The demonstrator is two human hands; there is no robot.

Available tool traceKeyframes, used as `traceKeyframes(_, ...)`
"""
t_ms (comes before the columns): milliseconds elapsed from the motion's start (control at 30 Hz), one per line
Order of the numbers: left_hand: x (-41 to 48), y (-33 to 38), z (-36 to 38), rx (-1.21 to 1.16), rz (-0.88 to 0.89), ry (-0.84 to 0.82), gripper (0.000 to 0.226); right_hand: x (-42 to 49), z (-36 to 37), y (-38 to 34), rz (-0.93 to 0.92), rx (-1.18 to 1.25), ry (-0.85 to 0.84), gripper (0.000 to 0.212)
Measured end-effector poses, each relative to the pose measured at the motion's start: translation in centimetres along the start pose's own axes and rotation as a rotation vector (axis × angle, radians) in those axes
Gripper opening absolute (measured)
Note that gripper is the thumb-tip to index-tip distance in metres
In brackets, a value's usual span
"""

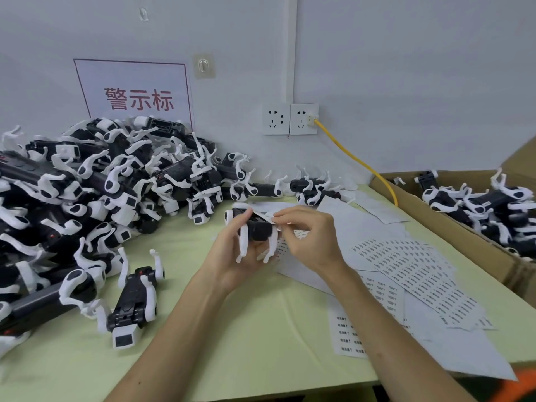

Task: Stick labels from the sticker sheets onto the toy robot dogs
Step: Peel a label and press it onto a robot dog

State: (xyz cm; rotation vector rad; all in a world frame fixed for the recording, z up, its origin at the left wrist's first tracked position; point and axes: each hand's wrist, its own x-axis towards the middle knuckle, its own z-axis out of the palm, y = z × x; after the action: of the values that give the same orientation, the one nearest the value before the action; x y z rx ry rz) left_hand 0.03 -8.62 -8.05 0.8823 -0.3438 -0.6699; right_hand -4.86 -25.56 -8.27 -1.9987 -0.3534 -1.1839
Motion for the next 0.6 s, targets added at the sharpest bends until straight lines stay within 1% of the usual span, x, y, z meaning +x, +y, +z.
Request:
traceKeyframes(33,0.1,-0.2,-0.1,0.035,0.022,0.013,0.035,-0.1,0.1,-0.1,0.023,0.018,-0.023,0.024)
traceKeyframes(67,0.2,-0.4,-0.1,0.059,0.042,0.026,0.030,-0.1,0.2,-0.3,0.042,0.033,-0.038,0.021)
traceKeyframes(167,-0.1,-0.3,0.0,0.083,0.097,0.049,0.033,0.1,0.3,-0.4,0.101,0.082,-0.047,0.012)
traceKeyframes(233,-0.2,-0.3,0.1,0.125,0.112,0.057,0.035,0.2,0.2,-0.5,0.173,0.124,-0.055,0.008)
traceKeyframes(333,-0.2,-0.4,0.1,0.189,0.114,0.053,0.028,0.4,-0.1,-0.4,0.274,0.173,-0.057,0.005)
traceKeyframes(400,-0.3,-0.2,0.2,0.141,0.120,0.014,0.031,0.5,-0.2,-0.3,0.325,0.197,-0.048,0.006)
traceKeyframes(500,-0.4,0.3,0.1,-0.054,0.075,-0.077,0.042,0.7,-0.5,-0.2,0.368,0.197,-0.054,0.006)
traceKeyframes(600,-0.6,0.6,0.5,-0.038,0.068,-0.171,0.042,0.8,-0.8,0.1,0.382,0.177,-0.070,0.002)
